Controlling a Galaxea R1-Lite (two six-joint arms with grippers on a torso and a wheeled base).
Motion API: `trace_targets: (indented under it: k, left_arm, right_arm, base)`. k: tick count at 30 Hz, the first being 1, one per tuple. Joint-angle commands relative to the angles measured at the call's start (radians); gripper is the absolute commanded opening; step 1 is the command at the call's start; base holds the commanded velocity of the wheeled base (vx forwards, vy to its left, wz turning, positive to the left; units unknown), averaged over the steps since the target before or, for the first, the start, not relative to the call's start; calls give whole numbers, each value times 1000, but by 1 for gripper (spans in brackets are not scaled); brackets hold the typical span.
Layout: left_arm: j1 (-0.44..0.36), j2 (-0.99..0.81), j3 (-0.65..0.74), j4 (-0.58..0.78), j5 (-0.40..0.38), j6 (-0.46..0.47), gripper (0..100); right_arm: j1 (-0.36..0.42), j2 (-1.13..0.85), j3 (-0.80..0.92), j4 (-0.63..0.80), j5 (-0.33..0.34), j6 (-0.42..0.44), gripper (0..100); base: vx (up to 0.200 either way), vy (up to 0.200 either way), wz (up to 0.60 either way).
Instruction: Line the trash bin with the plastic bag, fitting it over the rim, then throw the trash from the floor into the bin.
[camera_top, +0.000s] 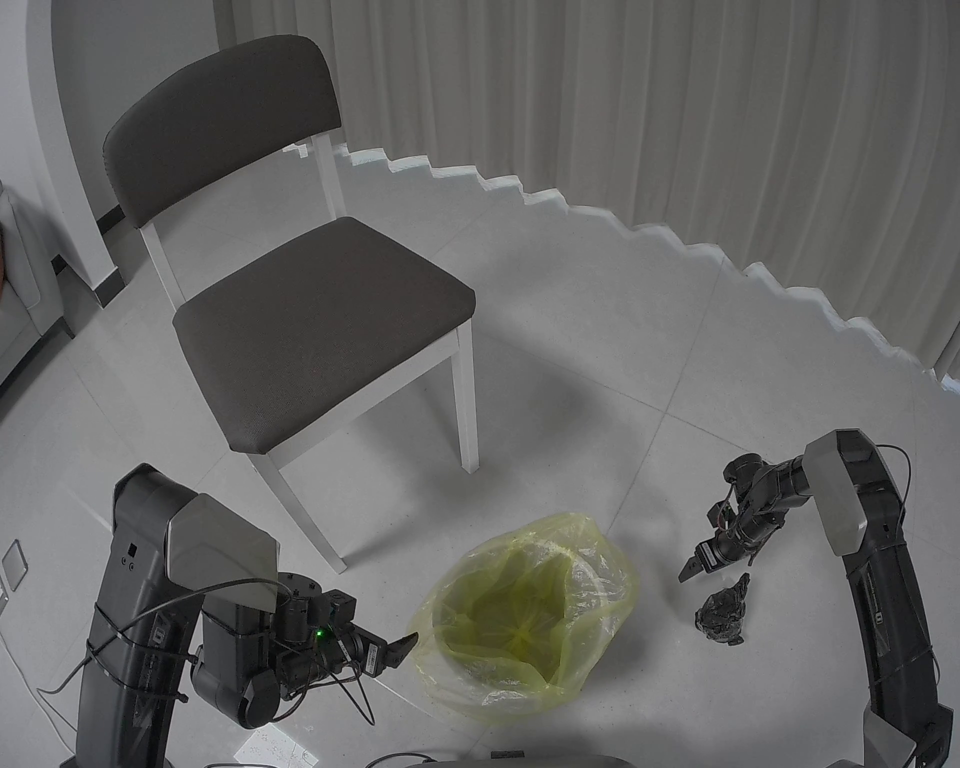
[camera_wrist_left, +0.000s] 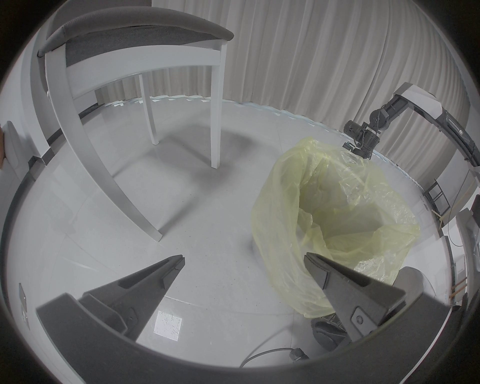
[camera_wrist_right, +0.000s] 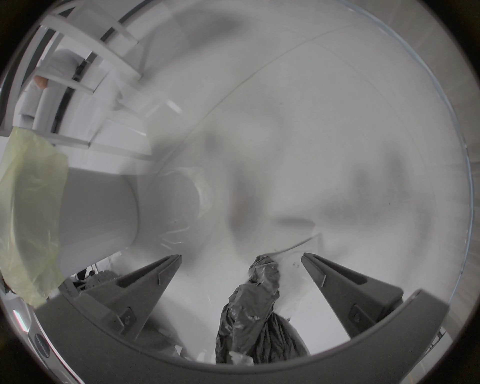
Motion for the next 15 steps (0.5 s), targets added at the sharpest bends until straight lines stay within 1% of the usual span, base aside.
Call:
trace_targets:
  k: [1, 2, 6, 10, 15]
  left_arm:
    - [0, 2, 1, -18, 0, 0, 100]
    - [-2, 2, 1, -18, 0, 0, 100]
    - [-4, 4, 1, -18, -2, 0, 100]
    - [-4, 4, -1, -18, -2, 0, 100]
    - [-4, 4, -1, -18, -2, 0, 100]
  right_arm:
    - [-20, -21, 1, 24, -1, -17, 100]
    - [-27, -27, 1, 45, -9, -32, 100]
    - [-43, -33, 1, 59, -60, -47, 100]
    - [-61, -36, 1, 85, -67, -77, 100]
    - [-62, -45, 1, 146, -67, -77, 100]
  base:
    - [0, 0, 0]
    - [0, 0, 0]
    - [0, 0, 0]
    - [0, 0, 0]
    - [0, 0, 0]
